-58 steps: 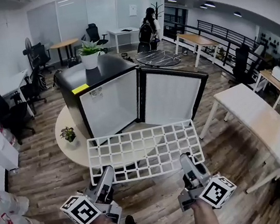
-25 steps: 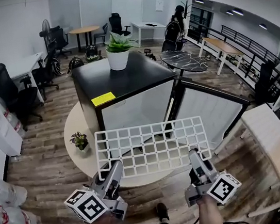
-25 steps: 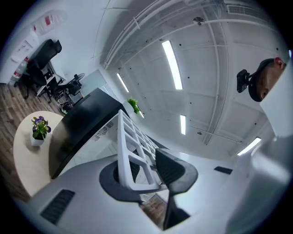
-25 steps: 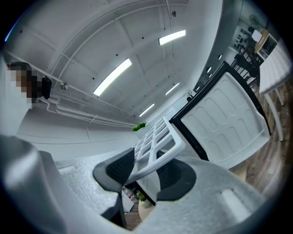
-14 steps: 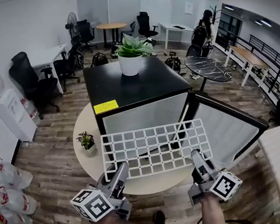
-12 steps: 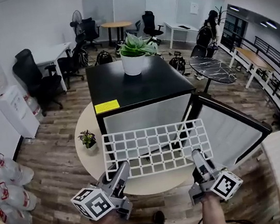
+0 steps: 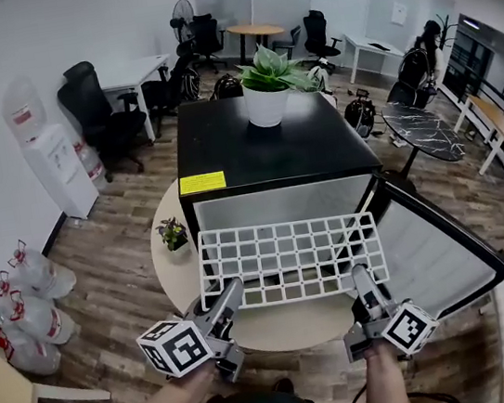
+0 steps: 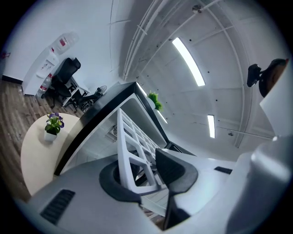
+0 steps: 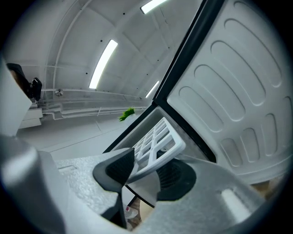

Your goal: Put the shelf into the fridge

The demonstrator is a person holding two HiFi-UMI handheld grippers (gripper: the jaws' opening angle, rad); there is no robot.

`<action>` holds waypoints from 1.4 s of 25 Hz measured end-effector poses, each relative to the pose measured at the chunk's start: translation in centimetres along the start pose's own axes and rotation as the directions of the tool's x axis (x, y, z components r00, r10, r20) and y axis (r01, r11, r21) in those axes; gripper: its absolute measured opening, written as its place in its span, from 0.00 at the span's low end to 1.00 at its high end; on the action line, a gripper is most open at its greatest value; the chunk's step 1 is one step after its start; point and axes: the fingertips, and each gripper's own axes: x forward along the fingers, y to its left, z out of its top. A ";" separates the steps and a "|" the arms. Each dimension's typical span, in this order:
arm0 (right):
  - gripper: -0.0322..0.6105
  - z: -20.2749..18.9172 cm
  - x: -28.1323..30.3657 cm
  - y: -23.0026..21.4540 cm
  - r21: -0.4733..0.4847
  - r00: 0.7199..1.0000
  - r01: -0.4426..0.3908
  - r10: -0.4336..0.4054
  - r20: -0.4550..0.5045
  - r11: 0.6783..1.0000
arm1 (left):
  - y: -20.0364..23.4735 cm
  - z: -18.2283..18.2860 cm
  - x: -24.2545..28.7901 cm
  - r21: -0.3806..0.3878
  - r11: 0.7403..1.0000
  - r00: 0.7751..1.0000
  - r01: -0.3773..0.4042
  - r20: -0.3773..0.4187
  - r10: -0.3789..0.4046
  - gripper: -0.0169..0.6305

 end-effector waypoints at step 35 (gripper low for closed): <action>0.26 -0.5 6.8 -4.7 -0.059 0.986 -0.061 0.051 -0.159 0.996 | 5.1 -2.1 3.6 -0.068 0.986 0.989 -0.150 -0.007 0.150 0.20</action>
